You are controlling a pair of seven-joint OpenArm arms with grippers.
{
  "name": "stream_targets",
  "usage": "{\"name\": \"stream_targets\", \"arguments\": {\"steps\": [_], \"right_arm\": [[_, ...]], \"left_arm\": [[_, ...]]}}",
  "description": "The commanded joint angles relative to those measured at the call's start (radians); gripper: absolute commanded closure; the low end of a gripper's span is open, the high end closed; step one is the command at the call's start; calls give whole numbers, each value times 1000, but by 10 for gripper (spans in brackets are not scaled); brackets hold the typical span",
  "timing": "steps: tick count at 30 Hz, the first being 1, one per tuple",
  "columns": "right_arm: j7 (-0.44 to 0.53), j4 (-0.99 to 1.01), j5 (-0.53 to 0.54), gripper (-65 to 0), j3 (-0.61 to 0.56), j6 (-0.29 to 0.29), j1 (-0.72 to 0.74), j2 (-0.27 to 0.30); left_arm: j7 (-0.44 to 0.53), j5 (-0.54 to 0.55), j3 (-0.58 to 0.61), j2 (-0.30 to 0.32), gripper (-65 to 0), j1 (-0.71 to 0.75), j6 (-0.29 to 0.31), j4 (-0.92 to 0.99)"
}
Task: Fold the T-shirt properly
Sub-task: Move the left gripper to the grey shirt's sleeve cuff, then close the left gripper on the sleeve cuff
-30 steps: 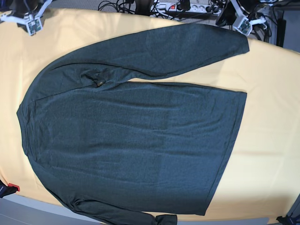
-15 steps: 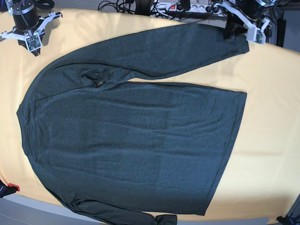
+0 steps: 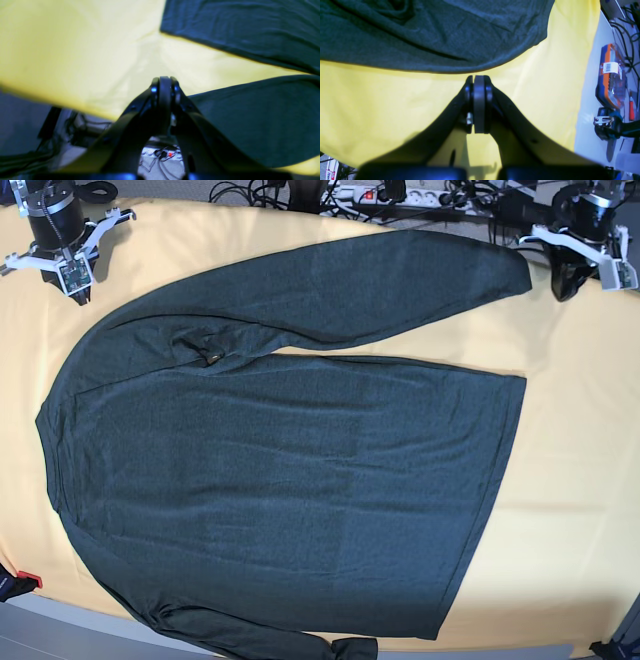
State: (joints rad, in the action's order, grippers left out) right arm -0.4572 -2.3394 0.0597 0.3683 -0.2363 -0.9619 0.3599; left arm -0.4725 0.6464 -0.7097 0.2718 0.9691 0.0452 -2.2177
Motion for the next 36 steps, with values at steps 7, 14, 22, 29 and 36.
{"name": "stream_targets", "arguments": {"steps": [7, 14, 22, 29, 36], "right_arm": [[8, -17, -7, 0, 8, 11, -8, 9], [8, -17, -6, 0, 8, -8, -11, 8], [-7, -17, -6, 0, 8, -8, -22, 8], [-7, -17, -7, 0, 8, -8, -22, 6], [-7, -17, -7, 0, 8, -8, -22, 6]], "left_arm": [[7, 106, -20, 8, 0, -14, -16, 193], [-45, 154, -20, 28, -86, -67, 97, 261], [-57, 205, -20, 64, -334, -75, 143, 261], [-108, 201, -18, 120, -334, -129, 175, 261], [-113, 201, -14, 146, -334, -136, 180, 261]]}}
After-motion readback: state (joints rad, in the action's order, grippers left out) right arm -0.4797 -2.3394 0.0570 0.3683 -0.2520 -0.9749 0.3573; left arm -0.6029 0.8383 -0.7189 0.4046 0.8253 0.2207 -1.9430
